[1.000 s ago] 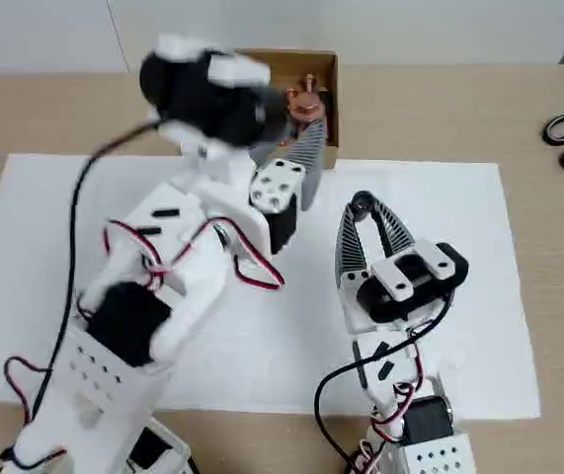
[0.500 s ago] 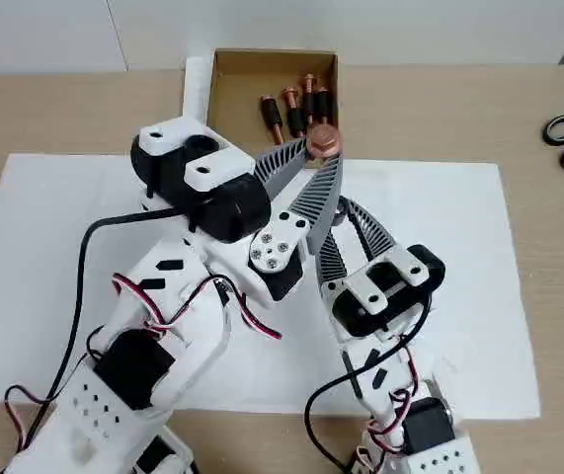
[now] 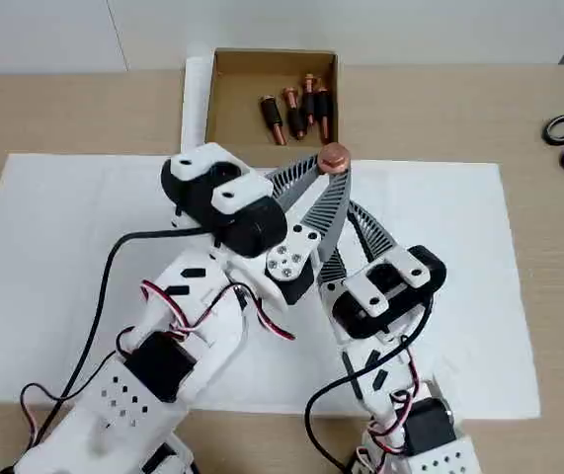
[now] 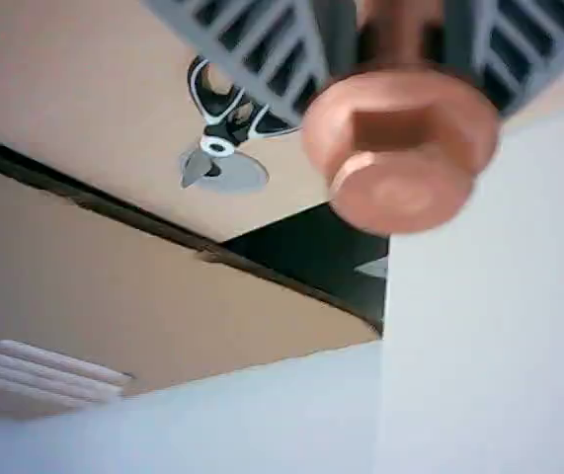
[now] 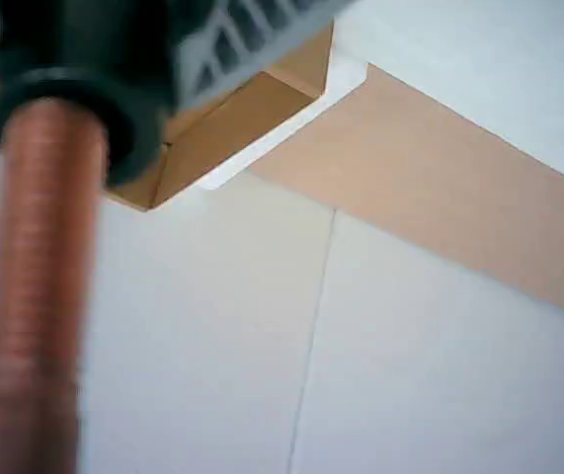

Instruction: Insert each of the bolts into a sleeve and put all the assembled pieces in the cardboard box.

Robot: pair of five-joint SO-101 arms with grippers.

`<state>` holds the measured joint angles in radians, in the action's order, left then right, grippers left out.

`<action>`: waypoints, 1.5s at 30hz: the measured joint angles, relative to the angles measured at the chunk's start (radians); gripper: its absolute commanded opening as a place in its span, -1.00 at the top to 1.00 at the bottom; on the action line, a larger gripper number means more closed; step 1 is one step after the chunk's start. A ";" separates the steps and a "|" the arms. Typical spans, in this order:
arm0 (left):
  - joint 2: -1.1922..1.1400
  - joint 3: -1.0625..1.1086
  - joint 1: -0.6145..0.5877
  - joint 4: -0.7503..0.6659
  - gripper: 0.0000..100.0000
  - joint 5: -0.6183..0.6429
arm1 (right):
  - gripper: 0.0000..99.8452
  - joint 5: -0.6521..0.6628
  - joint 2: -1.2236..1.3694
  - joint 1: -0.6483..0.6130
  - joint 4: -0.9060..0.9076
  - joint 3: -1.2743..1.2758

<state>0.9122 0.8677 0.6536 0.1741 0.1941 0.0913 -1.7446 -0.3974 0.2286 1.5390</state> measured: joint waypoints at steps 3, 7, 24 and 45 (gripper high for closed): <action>0.002 0.021 -0.002 -0.002 0.99 -0.005 | 0.99 0.000 0.000 0.000 0.000 0.000; 0.006 0.052 0.002 -0.012 0.99 -0.087 | 0.99 0.000 0.003 0.000 0.002 0.002; 0.012 0.107 0.006 0.117 0.71 -0.342 | 0.99 0.000 0.003 -0.005 0.057 -0.038; 0.012 -0.137 -0.075 0.227 0.70 -0.470 | 0.99 0.002 0.002 0.051 0.133 -0.048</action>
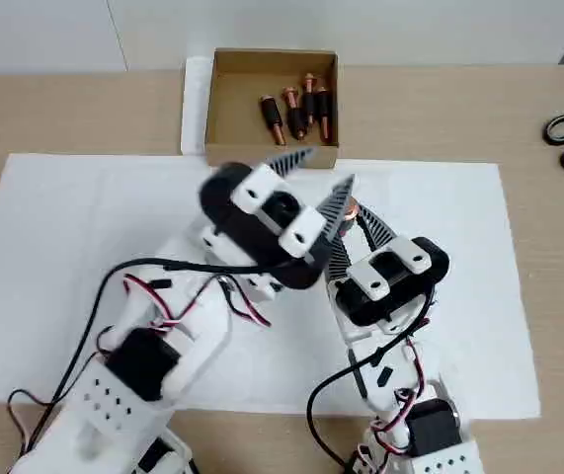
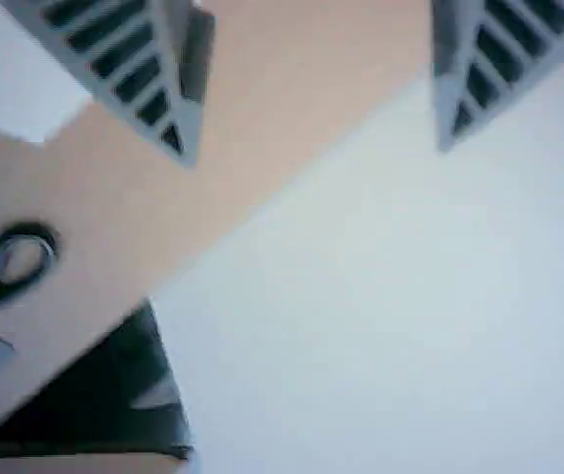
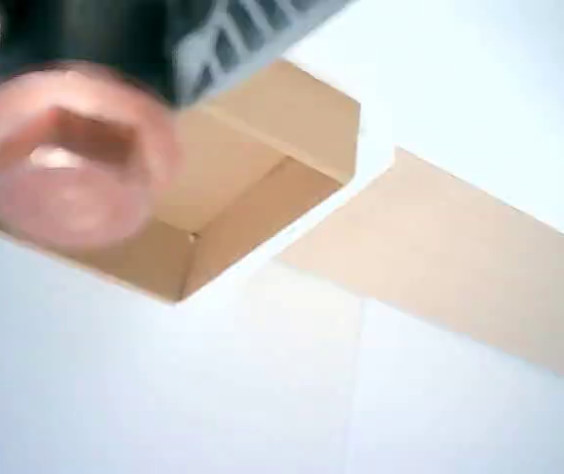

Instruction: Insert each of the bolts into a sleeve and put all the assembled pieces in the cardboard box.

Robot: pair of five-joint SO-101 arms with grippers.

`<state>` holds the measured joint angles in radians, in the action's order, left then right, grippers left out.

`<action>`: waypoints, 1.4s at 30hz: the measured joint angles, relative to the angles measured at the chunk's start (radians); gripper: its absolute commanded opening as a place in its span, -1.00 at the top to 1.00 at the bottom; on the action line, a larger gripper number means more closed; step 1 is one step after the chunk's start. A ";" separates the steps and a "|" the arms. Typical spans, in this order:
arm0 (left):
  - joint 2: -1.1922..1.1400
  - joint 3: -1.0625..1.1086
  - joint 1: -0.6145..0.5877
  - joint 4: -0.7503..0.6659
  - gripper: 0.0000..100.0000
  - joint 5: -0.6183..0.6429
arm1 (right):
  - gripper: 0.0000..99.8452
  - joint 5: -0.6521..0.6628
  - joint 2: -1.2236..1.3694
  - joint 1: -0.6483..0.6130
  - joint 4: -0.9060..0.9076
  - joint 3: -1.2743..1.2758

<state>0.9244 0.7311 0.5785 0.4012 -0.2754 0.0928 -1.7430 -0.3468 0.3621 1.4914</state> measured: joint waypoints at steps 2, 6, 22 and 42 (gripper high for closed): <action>0.000 -0.031 -0.031 0.049 0.75 0.000 | 0.99 0.000 0.000 0.014 0.000 0.000; 0.000 -0.043 -0.157 0.118 0.99 0.026 | 0.99 0.000 0.028 0.055 0.077 -0.011; 0.000 0.204 -0.606 -0.046 0.99 0.310 | 0.99 -0.023 1.172 0.104 0.149 -0.921; 0.000 0.278 -0.595 -0.187 0.99 0.370 | 0.99 -0.175 2.642 0.020 0.072 -2.289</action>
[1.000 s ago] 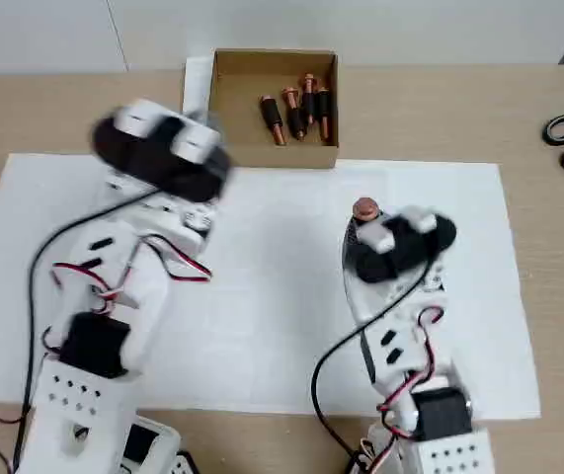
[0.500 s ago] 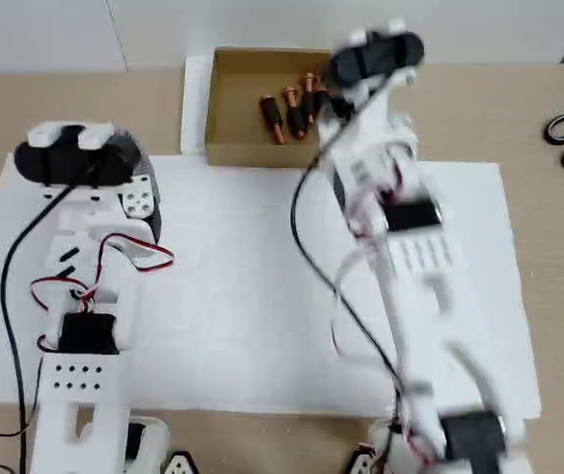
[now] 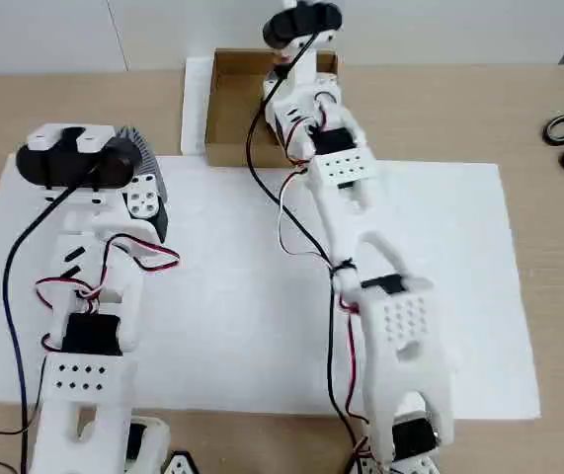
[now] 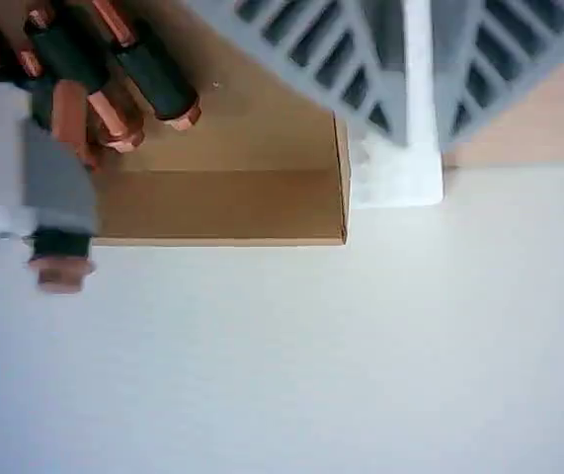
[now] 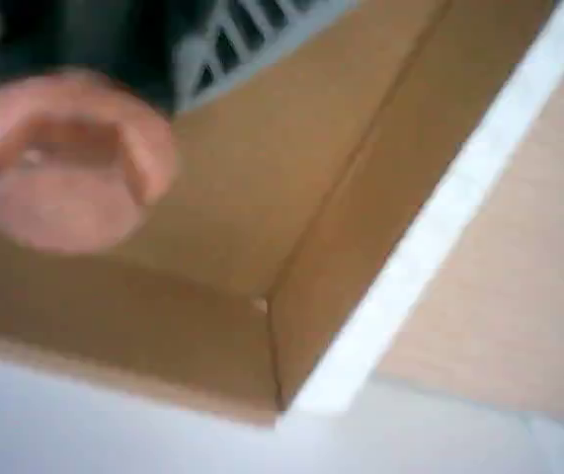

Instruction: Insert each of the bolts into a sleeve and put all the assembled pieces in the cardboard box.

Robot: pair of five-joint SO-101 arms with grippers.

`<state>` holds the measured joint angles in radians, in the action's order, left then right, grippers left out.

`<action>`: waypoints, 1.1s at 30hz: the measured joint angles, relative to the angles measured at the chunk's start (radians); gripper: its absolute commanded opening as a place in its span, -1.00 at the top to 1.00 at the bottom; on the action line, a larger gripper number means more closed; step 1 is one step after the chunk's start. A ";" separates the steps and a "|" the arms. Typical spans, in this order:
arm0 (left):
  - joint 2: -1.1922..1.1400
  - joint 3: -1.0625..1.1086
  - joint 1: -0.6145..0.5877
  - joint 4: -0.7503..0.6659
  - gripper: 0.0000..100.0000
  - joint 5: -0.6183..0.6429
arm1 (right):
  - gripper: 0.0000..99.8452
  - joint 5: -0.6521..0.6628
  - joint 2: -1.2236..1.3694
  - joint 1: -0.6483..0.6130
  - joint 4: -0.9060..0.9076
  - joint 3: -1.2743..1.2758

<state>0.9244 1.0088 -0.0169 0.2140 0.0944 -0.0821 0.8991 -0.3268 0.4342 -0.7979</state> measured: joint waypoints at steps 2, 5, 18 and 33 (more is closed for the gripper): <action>0.000 0.000 0.000 0.000 0.99 0.000 | 0.99 0.000 0.138 -0.009 0.000 -0.144; 0.000 0.008 0.005 0.000 0.99 0.003 | 0.99 0.000 0.316 -0.028 0.006 -0.353; 0.000 0.015 0.011 -0.003 0.99 0.000 | 0.85 0.000 0.450 -0.043 0.153 -0.605; 0.000 0.015 0.011 -0.003 0.99 0.000 | 0.66 -0.002 0.448 -0.049 0.407 -0.804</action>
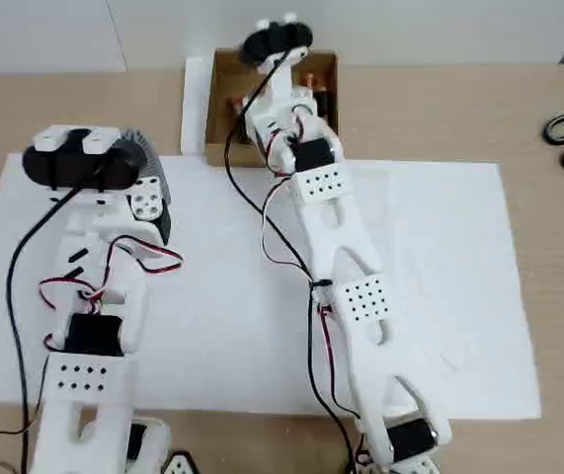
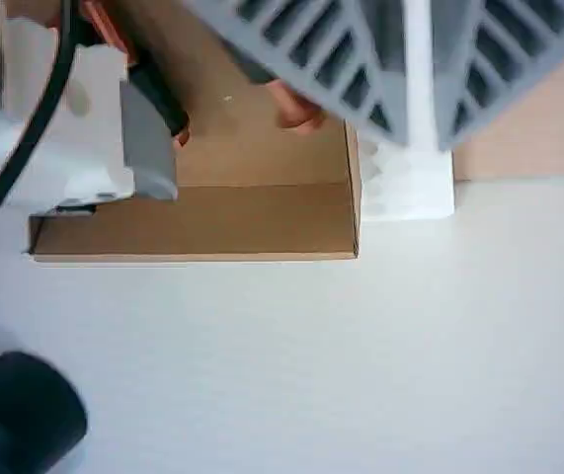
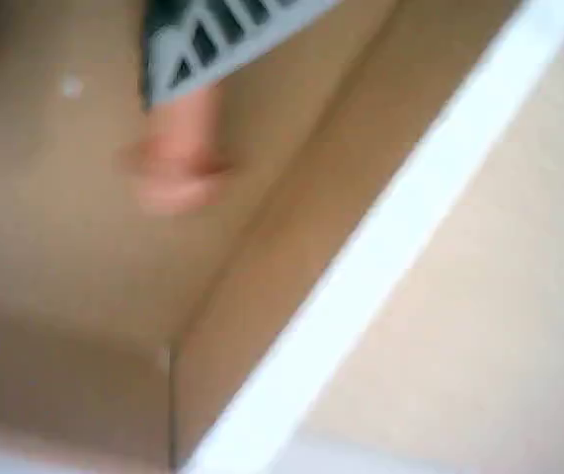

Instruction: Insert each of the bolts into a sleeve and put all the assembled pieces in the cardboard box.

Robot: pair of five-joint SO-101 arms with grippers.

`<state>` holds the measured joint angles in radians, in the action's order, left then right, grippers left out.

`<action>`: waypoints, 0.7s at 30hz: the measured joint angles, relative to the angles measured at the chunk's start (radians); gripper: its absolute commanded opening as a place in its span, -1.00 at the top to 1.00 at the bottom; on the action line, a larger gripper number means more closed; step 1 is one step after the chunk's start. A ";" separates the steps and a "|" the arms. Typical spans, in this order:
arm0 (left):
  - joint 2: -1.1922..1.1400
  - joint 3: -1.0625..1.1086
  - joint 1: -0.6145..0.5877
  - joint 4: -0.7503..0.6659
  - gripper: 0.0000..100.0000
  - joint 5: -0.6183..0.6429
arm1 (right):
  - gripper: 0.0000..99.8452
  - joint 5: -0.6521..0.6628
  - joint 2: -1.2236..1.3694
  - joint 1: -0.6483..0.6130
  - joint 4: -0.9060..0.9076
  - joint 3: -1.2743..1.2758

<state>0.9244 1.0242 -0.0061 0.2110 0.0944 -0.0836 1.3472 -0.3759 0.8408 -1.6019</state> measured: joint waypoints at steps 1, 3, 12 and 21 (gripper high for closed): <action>0.000 0.000 0.000 0.000 0.99 0.000 | 0.66 0.000 -0.002 0.000 0.031 -0.015; 0.000 0.000 0.000 0.005 0.99 0.000 | 0.66 0.003 -0.008 0.000 0.110 -0.028; 0.000 -0.037 0.000 0.186 0.99 0.000 | 0.70 0.049 -0.313 -0.002 0.603 -0.029; 0.000 -0.133 0.014 0.370 0.99 0.005 | 1.00 0.054 -0.578 0.000 0.836 -0.029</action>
<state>0.9244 0.8907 0.0077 0.5808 0.0990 -0.0299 0.7687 -0.3759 1.6771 -1.6310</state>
